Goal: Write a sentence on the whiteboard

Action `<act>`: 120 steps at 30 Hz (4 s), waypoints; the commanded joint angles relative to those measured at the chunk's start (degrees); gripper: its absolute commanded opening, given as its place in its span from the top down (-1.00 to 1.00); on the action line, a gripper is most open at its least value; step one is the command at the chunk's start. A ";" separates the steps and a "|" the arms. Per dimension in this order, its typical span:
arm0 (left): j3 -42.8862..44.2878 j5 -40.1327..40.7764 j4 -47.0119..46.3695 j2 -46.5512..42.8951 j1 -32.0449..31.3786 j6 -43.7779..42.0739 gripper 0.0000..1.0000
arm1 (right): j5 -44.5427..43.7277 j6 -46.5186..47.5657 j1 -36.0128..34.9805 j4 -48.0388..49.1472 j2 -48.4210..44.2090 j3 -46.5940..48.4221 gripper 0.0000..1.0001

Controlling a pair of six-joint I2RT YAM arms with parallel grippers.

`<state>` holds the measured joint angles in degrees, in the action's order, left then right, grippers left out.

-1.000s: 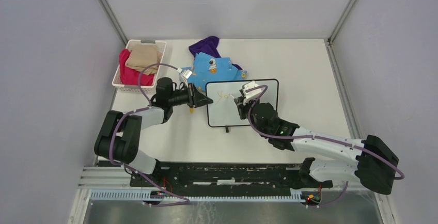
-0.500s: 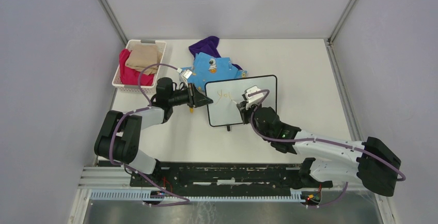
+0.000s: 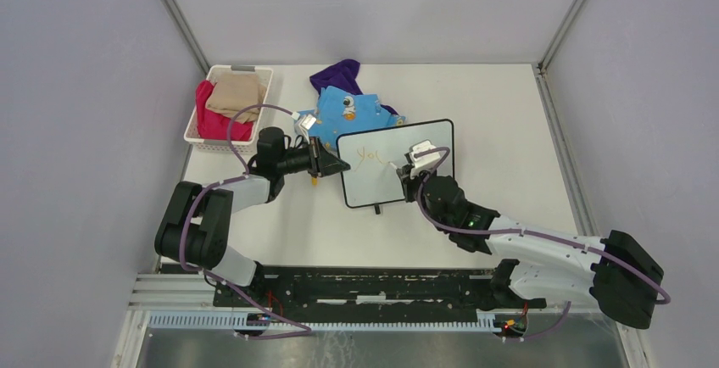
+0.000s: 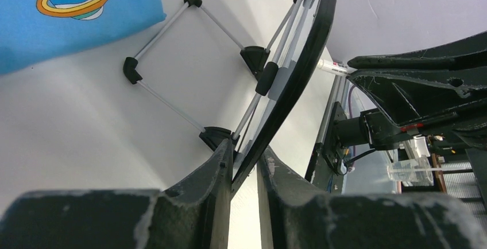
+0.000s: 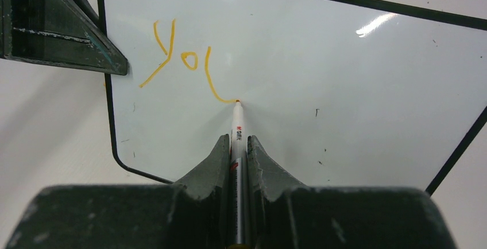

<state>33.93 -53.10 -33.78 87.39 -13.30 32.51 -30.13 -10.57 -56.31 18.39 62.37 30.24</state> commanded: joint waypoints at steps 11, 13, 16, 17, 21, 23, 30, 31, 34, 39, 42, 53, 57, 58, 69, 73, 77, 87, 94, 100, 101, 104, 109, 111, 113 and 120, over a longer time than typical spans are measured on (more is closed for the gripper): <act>1.85 -1.69 0.69 0.06 -0.41 -2.85 0.61 | -1.73 3.21 2.15 0.91 1.51 5.71 1.00; 1.91 -1.74 0.80 0.06 -0.49 -2.89 0.63 | -1.46 3.46 2.30 0.94 2.05 6.48 1.00; 1.99 -1.71 1.08 0.12 -0.50 -3.06 0.65 | -1.27 3.82 2.65 1.02 2.78 7.35 1.00; 2.01 -1.78 1.08 0.14 -0.50 -3.07 0.65 | -1.20 3.86 2.66 1.07 3.02 7.67 1.00; 2.10 -1.79 1.16 0.29 -0.59 -3.07 0.68 | -1.10 4.15 3.08 1.44 3.40 8.63 1.00; 2.11 -1.83 1.17 0.28 -0.58 -3.07 0.69 | -1.07 4.36 3.22 1.48 3.40 8.95 1.00; 2.03 -1.86 1.18 0.50 -0.59 -3.24 0.80 | 0.10 4.16 3.57 2.07 1.99 8.07 1.00; 2.07 -1.86 1.22 0.51 -0.59 -3.24 0.82 | 0.85 3.99 3.49 2.05 1.43 7.69 1.00; 2.02 -1.90 1.18 0.58 -0.59 -3.37 0.85 | 2.56 3.32 3.54 2.22 -1.46 5.97 1.00; 2.02 -1.74 1.17 0.75 -0.59 -3.59 0.93 | 1.36 2.74 3.48 1.30 -6.60 3.30 1.00; 2.01 -1.59 1.18 0.67 -0.59 -3.68 0.96 | -1.98 3.00 3.70 -0.14 -7.51 2.48 1.00; 1.90 -1.57 1.44 0.67 -0.67 -4.12 0.96 | -5.95 1.02 5.03 0.68 -6.41 1.75 1.00; 1.90 -1.61 1.65 0.67 -0.76 -4.21 0.96 | -6.06 1.11 5.30 1.04 -5.73 2.40 1.00; 1.98 -1.54 1.69 0.68 -0.76 -4.26 0.96 | -6.14 1.13 5.40 1.00 -5.49 2.53 1.00; 2.01 -1.76 1.70 0.76 -0.85 -4.30 0.96 | -5.65 1.82 6.30 1.43 -2.95 4.16 1.00; 1.97 -1.82 1.70 0.76 -0.93 -4.30 0.96 | -5.00 2.30 6.50 1.91 -1.88 4.85 1.00; 2.07 -1.73 2.00 0.76 -0.94 -4.55 0.96 | -3.50 2.05 6.61 2.03 -1.11 5.08 1.00; 2.23 -1.60 2.42 0.87 -1.02 -4.74 0.96 | -0.34 1.58 6.59 1.28 -1.60 1.74 1.00; 2.26 -1.60 2.61 0.84 -1.03 -4.89 0.96 | -0.49 1.07 6.57 -0.90 -2.76 -0.69 1.00; 2.50 -1.51 3.51 0.87 -1.11 -5.43 0.96 | -2.55 0.98 7.00 -2.34 -4.21 -1.10 1.00; 2.49 -1.53 3.65 0.87 -1.16 -5.46 0.96 | -3.14 0.87 7.19 -2.83 -4.38 -0.96 1.00; 2.54 -1.40 3.77 0.94 -1.20 -5.60 0.96 | -4.11 0.66 7.61 -3.11 -5.49 -0.97 1.00; 2.55 -1.39 4.07 0.98 -1.27 -5.79 0.96 | -3.30 0.90 7.79 -1.77 -8.49 -1.59 1.00; 2.54 -1.46 4.08 1.11 -1.29 -5.78 0.96 | -3.36 1.17 7.83 -1.68 -9.05 -1.59 1.00; 2.61 -1.46 4.07 1.07 -1.29 -5.79 0.96 | -3.97 1.41 7.89 -1.56 -9.15 -1.44 1.00; 2.70 -1.40 4.47 1.00 -1.47 -6.06 0.96 | -3.86 1.23 8.96 -0.46 -7.97 -0.60 1.00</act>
<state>35.31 -54.11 -31.62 87.59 -14.35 28.62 -33.10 -9.21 -47.88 15.03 54.06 28.40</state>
